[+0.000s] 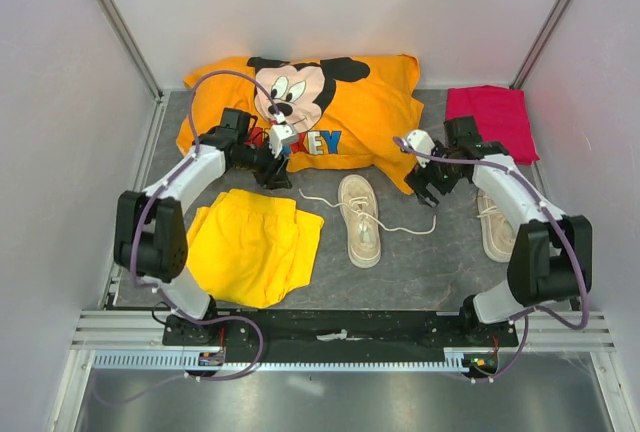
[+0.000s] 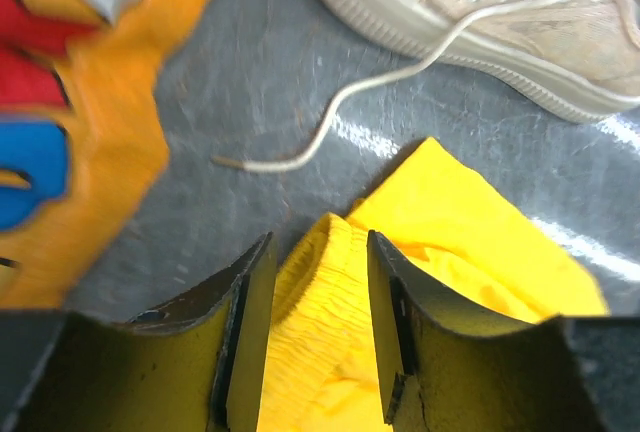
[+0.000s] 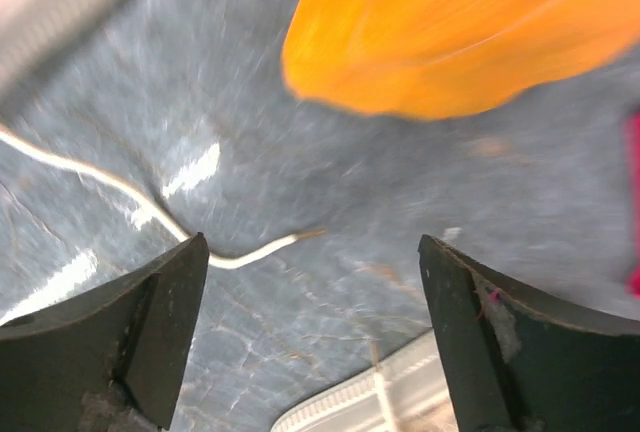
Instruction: Tie the shoes
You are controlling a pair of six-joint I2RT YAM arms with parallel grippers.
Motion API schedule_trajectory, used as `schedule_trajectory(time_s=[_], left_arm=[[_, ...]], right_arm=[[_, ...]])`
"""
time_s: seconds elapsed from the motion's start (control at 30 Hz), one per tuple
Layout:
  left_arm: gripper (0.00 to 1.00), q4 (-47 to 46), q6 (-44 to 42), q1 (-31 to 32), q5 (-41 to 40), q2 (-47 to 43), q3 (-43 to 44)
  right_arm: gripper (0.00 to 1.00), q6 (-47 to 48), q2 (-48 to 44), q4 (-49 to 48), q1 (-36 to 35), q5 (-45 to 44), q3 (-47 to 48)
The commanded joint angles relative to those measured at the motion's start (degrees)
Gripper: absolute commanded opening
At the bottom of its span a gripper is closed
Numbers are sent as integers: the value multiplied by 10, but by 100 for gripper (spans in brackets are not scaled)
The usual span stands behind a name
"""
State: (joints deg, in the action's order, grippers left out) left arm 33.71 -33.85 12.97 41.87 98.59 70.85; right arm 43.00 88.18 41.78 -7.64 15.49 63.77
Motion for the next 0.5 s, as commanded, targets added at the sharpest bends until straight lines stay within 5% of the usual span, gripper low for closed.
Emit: schedule_trajectory(time_s=[0.0,0.17,0.3,0.4,0.47], left_arm=[[49,-43,-180,29,51,-80,-24],[50,-57,-318,85,29,-111,-55],[56,-137,-339,118,52,-120,-94],[59,-141,-346,129,86,-95,-88],[60,-118,-372,137,94,-76,-67]], right_arm=[[98,-61,-74,-34,2,55,42],[98,-125,-204,-192,2,116,-8],[98,-193,-262,-341,-1,203,-100],[98,-155,-246,-312,0,246,-92],[98,-96,-210,-203,0,294,-72]])
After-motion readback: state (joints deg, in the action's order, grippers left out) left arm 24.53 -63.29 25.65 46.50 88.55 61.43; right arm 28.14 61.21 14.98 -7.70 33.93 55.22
